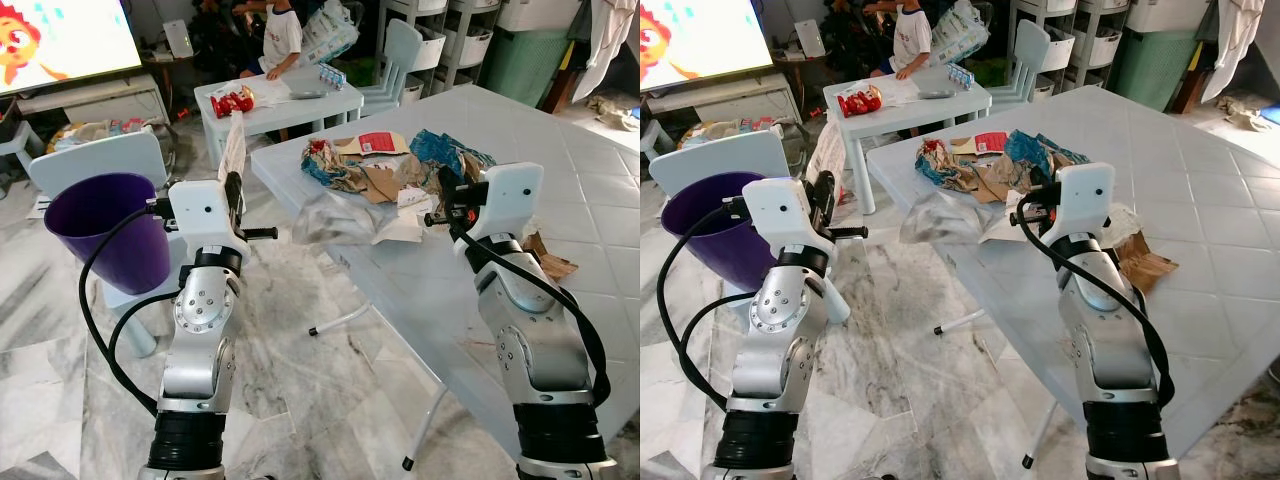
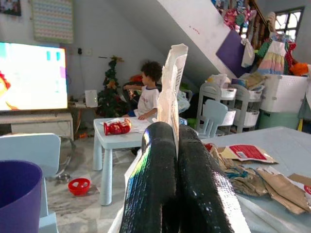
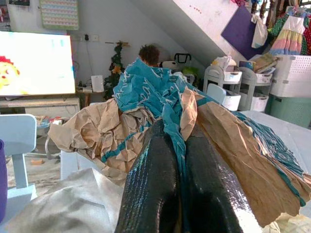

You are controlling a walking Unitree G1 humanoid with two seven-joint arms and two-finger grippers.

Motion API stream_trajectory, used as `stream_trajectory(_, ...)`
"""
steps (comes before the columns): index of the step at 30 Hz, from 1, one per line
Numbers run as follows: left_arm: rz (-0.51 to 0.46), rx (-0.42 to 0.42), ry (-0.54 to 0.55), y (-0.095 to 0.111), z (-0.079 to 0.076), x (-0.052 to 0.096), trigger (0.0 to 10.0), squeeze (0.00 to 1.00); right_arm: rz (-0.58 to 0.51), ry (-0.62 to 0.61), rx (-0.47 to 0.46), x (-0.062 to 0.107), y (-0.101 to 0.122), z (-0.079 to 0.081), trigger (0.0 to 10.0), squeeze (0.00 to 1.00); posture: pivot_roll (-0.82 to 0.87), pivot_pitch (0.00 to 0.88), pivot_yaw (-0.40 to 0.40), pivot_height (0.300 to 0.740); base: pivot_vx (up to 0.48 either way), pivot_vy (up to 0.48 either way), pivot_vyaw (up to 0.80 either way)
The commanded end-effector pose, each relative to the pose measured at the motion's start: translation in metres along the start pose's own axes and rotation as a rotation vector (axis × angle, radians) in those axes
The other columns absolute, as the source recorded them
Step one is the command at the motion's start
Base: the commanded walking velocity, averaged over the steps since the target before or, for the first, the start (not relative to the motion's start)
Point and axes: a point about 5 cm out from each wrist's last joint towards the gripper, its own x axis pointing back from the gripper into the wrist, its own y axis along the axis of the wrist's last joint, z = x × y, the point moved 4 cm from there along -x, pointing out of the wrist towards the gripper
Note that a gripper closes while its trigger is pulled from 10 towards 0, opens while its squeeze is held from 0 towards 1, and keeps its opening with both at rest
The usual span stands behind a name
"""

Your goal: Picking trash to rubbish bin

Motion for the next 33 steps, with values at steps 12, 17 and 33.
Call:
stream_trajectory(12,-0.013,0.068,0.001,0.004,-0.012,-0.005,0.0,0.0,-0.027,0.018,-0.003,-0.008,0.009,0.004,0.0,0.0,-0.04,0.0,-0.037,0.74,0.0,0.0,0.0)
stream_trajectory(17,-0.012,0.077,0.002,0.005,-0.012,-0.007,0.0,0.0,-0.026,0.008,-0.018,-0.007,0.008,0.004,0.0,0.0,-0.04,0.0,-0.025,0.74,0.0,0.0,0.0)
stream_trajectory(33,0.01,0.07,0.018,0.001,-0.004,-0.005,0.0,0.0,-0.027,0.007,-0.006,-0.007,0.006,0.005,0.0,0.0,-0.02,0.0,-0.015,0.74,0.0,0.0,0.12)
